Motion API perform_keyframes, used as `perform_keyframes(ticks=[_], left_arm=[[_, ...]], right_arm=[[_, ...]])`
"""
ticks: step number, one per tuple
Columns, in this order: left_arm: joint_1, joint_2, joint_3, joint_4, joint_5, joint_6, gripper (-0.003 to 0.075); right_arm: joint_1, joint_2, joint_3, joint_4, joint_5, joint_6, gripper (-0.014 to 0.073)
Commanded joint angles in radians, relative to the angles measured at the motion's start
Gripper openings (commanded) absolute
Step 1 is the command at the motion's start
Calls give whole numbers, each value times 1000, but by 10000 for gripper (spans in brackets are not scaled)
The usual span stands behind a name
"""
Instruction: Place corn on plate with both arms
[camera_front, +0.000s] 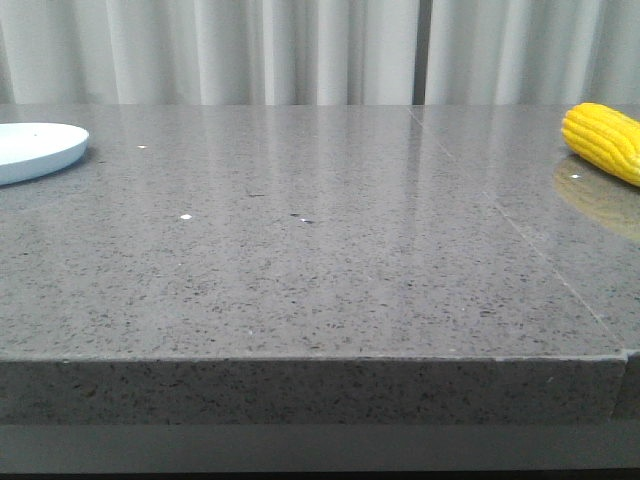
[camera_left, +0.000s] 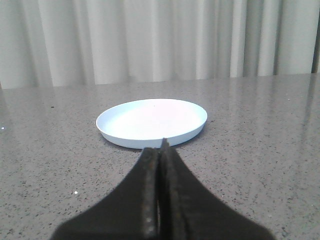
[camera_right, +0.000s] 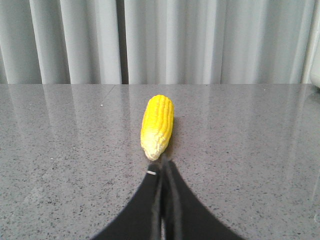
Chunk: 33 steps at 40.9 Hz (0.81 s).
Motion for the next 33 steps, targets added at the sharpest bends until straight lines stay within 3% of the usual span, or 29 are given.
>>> perform_keyframes(ticks=[1, 29, 33], left_arm=[[-7, -16, 23, -4, -80, 0, -20], [-7, -16, 23, -4, -93, 0, -20], [-7, -16, 21, -11, -159, 0, -20]], right_arm=[[-5, -18, -21, 1, -87, -1, -69], [-5, -18, -21, 1, -105, -1, -69], [-5, -18, -25, 3, -149, 0, -69]])
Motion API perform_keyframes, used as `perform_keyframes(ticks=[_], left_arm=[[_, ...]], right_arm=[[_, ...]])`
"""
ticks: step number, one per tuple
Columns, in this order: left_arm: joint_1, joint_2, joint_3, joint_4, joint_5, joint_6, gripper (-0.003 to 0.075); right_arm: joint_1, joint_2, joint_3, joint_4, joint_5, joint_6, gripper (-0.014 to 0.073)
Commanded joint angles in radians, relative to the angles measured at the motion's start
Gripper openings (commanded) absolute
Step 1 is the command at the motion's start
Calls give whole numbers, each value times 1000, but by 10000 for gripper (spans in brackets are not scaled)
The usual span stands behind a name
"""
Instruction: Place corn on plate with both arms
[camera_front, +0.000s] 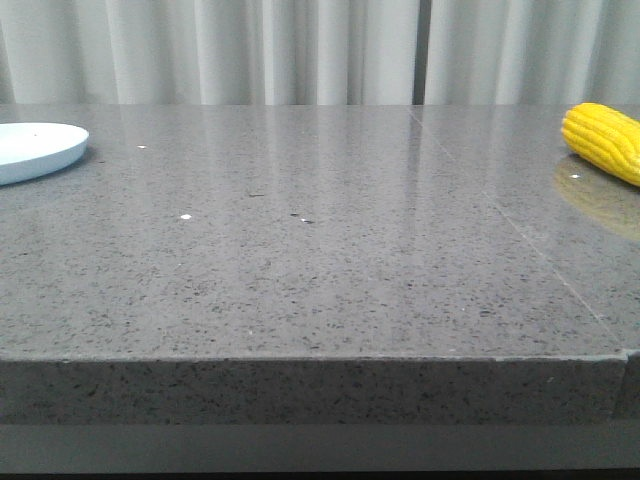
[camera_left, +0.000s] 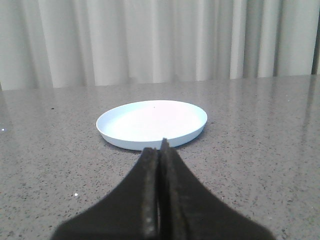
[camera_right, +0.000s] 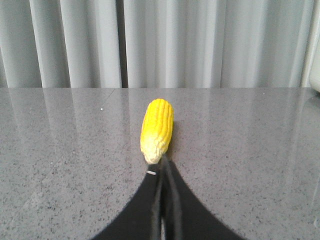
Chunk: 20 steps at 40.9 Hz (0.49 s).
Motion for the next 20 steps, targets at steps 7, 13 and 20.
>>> perform_keyframes(ticks=[7, 13, 20], left_arm=[[-7, -16, -88, -19, -225, 0, -20], [-7, 13, -291, -19, -137, 0, -20], [-7, 133, -527, -19, 56, 0, -20]], right_arm=[[-5, -18, -134, 6, -37, 0, -69], [-5, 5, -303, 4, 56, -1, -69], [-5, 117, -518, 4, 195, -1, -69]])
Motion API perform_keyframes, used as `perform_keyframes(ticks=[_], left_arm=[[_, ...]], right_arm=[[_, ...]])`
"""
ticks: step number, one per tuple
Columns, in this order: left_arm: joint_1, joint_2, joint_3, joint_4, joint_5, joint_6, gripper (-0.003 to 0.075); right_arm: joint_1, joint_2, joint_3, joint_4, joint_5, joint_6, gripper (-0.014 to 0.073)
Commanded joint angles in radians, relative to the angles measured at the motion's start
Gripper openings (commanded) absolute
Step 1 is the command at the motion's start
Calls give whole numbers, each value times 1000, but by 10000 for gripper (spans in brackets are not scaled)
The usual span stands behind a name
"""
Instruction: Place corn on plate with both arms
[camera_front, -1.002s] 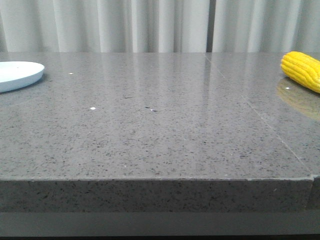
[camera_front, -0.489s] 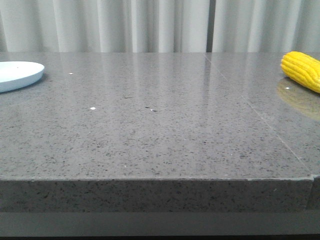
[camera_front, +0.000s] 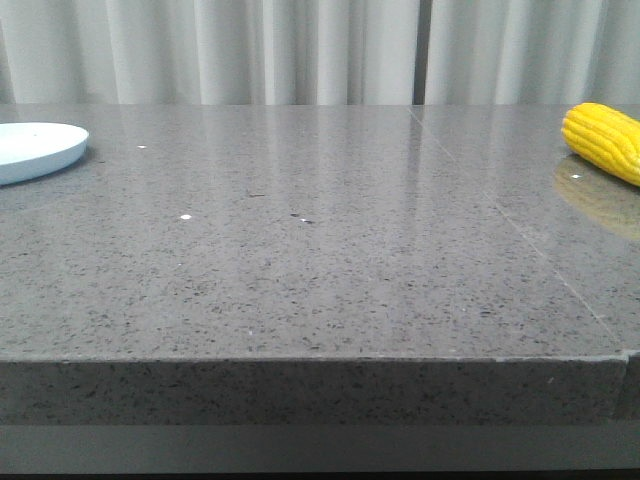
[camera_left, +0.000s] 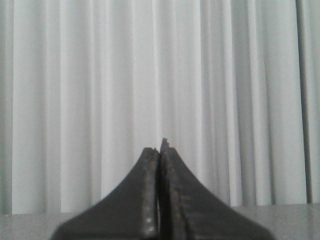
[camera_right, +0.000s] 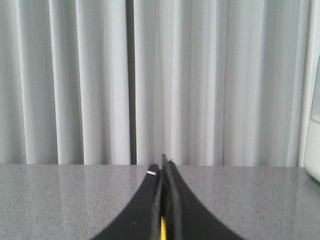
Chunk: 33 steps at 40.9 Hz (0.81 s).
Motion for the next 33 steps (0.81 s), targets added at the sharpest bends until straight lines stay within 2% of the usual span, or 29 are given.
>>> perform_keyframes(ticks=[1, 8, 13, 26, 33], left_arm=[[-7, 92, -148, -9, 59, 0, -20], [-7, 253, -328, -9, 293, 0, -20], [-7, 344, -359, -9, 383, 0, -20], [-7, 479, -357, -9, 501, 0, -20], [-7, 519, -339, -9, 502, 0, -20]], right_arm=[[-5, 90, -146, 3, 41, -1, -69], [-5, 243, -328, 3, 260, -1, -69], [-5, 341, -389, 3, 379, -1, -69], [-5, 521, -365, 3, 449, -1, -69], [-5, 592, -351, 3, 453, -1, -69]])
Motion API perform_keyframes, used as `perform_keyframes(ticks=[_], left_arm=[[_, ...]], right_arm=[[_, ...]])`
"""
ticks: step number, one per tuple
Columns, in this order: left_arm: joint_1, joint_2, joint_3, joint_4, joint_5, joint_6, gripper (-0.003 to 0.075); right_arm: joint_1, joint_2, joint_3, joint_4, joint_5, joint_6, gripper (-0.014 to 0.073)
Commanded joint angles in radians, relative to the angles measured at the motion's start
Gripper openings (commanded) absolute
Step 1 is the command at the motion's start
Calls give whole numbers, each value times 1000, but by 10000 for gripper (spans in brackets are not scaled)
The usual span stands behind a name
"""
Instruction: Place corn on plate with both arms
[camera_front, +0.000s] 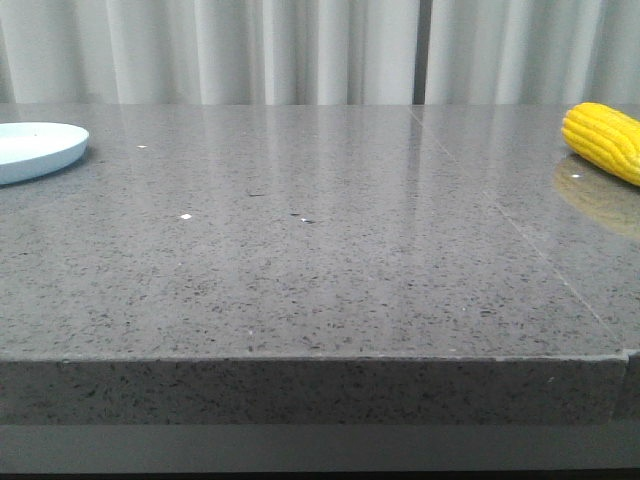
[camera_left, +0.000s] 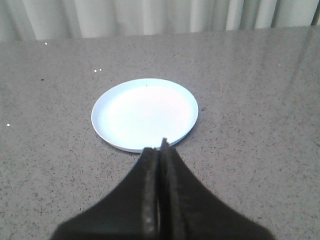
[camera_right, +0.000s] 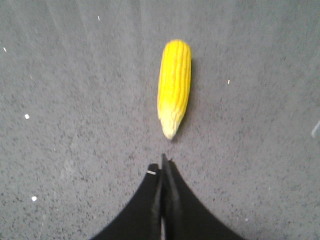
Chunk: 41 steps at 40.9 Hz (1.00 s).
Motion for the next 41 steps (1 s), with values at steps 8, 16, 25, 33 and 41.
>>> perform_keyframes(ticks=[8, 16, 25, 33, 41], left_arm=[[-7, 63, -21, -9, -55, 0, 22], [-7, 88, -21, -9, -48, 0, 479], [-7, 165, -65, 23, 40, 0, 624], [-7, 301, -174, 49, 146, 0, 620], [69, 487, -303, 106, 223, -23, 620]], right_arm=[[-4, 92, -23, -3, -53, -3, -2], [-4, 106, -23, -4, -49, -14, 484], [-4, 106, -23, -4, -49, -14, 648], [-4, 106, -23, -3, -54, -14, 648], [-4, 106, -23, -3, -54, -14, 648]])
